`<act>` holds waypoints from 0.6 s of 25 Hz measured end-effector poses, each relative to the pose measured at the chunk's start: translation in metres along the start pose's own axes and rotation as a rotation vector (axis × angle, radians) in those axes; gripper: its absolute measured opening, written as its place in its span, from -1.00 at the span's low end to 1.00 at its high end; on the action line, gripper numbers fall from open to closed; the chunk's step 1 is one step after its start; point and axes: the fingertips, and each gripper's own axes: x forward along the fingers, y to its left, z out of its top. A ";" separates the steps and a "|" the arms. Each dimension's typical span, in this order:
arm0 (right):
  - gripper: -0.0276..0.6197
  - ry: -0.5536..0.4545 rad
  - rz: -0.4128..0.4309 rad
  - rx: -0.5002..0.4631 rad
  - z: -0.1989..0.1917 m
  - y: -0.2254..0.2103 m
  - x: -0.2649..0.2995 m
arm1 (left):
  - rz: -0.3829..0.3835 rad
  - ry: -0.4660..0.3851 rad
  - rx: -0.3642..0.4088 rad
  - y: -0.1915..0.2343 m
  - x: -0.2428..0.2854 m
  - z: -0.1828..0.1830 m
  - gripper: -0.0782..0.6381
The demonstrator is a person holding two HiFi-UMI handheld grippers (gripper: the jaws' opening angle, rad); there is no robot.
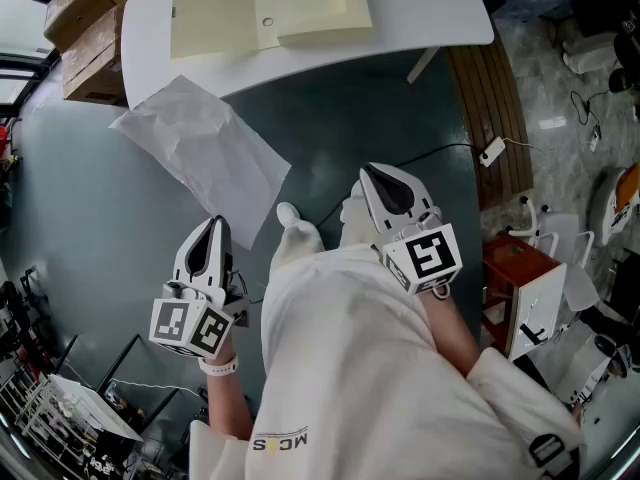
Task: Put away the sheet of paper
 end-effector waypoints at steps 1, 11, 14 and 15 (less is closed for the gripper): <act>-0.86 -0.012 0.001 0.004 0.001 0.010 0.003 | -0.014 -0.025 -0.014 -0.004 -0.004 0.001 -0.71; -0.87 -0.100 0.148 -0.147 0.007 0.098 -0.035 | -0.029 -0.196 -0.039 -0.043 -0.071 -0.025 -0.71; -0.87 -0.104 0.140 -0.153 0.003 0.089 -0.049 | -0.037 -0.208 -0.060 -0.061 -0.075 -0.033 -0.71; -0.87 -0.107 0.132 -0.149 0.002 0.085 -0.055 | -0.040 -0.202 -0.063 -0.066 -0.076 -0.037 -0.71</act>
